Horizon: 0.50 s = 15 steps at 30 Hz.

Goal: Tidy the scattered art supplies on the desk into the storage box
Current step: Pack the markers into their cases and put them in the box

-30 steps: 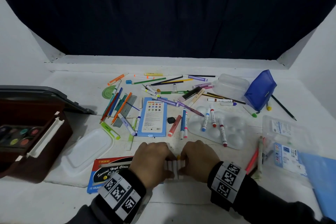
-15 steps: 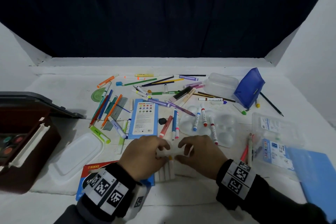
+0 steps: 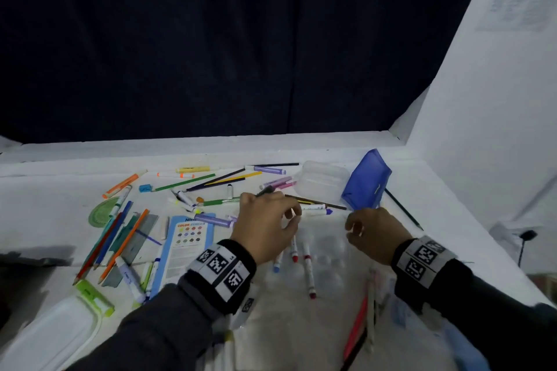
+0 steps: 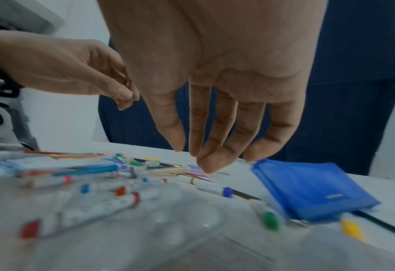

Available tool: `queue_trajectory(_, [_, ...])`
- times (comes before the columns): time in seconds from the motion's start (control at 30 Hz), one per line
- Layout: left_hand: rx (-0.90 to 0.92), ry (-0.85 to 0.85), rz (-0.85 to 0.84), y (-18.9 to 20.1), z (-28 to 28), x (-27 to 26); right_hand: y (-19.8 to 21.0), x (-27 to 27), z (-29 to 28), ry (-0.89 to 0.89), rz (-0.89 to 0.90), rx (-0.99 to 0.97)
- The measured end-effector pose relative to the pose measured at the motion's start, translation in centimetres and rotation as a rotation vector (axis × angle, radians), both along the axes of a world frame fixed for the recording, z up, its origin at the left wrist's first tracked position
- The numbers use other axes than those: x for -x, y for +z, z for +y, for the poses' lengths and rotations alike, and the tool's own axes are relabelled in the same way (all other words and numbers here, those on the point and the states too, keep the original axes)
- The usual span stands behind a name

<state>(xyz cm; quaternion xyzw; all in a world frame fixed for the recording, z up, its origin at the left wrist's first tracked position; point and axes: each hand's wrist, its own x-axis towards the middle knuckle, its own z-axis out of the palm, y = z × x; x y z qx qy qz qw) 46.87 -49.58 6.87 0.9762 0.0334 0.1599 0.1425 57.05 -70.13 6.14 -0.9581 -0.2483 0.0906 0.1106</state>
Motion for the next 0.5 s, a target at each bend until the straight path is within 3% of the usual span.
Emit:
queue_trajectory(0.2, [-0.143,-0.059,0.368,-1.9,-0.5,-7.8,-1.1,-5.7,-0.1,0.045,0.048,0.197])
queue_trajectory(0.5, [-0.231,-0.132,0.551,-4.1,-1.9,-14.2,-1.9,-7.8,1.6,0.198,0.021,0.394])
